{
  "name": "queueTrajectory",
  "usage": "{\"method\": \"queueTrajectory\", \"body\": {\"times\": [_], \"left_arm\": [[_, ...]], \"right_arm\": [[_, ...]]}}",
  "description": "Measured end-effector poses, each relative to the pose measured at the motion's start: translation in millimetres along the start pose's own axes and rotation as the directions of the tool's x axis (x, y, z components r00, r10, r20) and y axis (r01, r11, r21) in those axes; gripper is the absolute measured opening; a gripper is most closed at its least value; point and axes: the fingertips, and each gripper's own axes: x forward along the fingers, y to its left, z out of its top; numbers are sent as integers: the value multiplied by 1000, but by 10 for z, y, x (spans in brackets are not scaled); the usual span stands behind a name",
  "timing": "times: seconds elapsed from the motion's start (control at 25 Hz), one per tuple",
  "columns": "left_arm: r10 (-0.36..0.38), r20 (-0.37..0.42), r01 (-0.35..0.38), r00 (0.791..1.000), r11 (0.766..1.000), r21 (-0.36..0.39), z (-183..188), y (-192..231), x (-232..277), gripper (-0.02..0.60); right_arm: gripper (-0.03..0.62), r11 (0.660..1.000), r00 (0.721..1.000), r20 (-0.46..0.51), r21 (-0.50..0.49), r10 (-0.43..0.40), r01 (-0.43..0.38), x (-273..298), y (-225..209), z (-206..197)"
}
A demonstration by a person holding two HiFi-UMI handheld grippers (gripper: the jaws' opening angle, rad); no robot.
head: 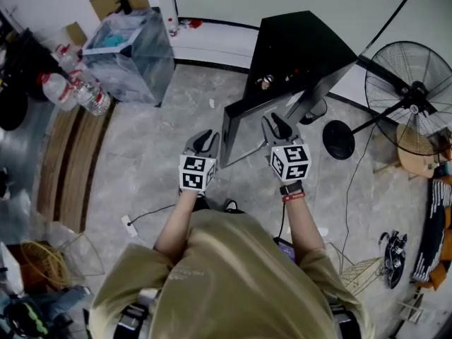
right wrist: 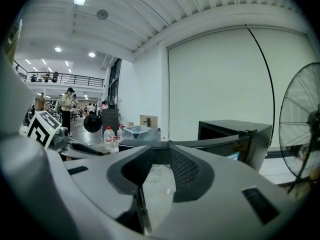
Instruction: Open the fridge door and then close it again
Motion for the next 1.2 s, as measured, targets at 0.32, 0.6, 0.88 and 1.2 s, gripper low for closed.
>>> {"method": "queueTrajectory", "body": {"times": [0.32,0.6,0.88,1.2], "left_arm": [[-34,-71,34,997,999,-3,-241,12,131,86],[-84,-127,84,988,996,-10,-442,-9,238,86],[-154,-183,152,971,988,-26,-640,-93,442,87],[-221,-254,216,942,975,-50,-907,-257,644,130]], "right_arm": [[132,988,997,-68,-142,45,-54,141,5,-16],[133,940,978,-171,-299,116,-163,232,-13,27],[170,834,951,-248,-471,187,-287,399,42,121],[245,650,895,-367,-621,253,-438,469,185,14]]}}
